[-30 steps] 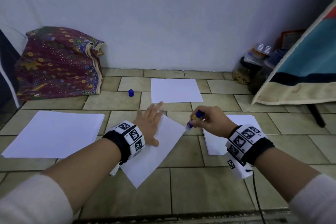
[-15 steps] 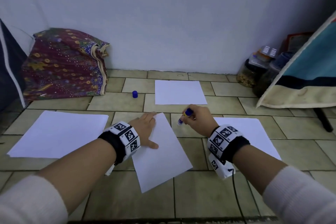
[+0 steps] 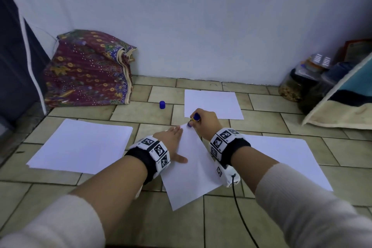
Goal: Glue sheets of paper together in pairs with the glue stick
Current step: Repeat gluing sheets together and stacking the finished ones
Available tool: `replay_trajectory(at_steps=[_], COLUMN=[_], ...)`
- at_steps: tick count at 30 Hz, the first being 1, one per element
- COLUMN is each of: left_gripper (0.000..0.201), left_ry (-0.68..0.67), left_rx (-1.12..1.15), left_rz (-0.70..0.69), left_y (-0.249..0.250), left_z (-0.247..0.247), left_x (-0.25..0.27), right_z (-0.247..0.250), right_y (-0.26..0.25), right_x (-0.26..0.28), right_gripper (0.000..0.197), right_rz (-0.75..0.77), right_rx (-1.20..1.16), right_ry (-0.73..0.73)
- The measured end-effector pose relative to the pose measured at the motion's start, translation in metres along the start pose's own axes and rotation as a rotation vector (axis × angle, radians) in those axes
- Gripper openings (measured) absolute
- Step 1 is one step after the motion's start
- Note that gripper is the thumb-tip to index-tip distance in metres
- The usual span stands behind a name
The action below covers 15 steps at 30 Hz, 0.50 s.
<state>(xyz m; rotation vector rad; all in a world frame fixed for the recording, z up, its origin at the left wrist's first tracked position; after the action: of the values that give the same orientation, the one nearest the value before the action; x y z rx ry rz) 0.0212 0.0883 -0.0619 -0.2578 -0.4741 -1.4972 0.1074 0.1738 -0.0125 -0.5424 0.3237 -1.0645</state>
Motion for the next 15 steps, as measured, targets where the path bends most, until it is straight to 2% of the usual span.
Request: replay_trajectory(at_steps=[5, 15], left_gripper=[0.110, 0.111], left_ry=[0.006, -0.029], left_rx=[-0.001, -0.002], left_rz=[0.005, -0.011], left_y=[0.001, 0.001], left_z=[0.001, 0.000], left_x=[0.002, 0.003], right_z=[-0.001, 0.016], right_y=[-0.008, 0.000], right_x=[0.009, 0.086], right_gripper=[0.013, 0.022], right_rz=[0.110, 0.262], right_rx=[0.222, 0.330], right_ry=[-0.172, -0.363])
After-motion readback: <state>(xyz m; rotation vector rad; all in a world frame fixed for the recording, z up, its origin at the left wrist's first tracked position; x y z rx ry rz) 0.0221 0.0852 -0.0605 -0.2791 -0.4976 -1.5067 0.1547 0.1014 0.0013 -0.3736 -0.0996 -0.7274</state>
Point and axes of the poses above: each hand's wrist, its own x-axis away from the middle knuckle, its own z-axis out of the back of the hand, y = z × x, the point moved 9 cm from there along -x, towards the middle knuckle, and after that the axes turned 7 degrees about x, right-handed, at the moved point
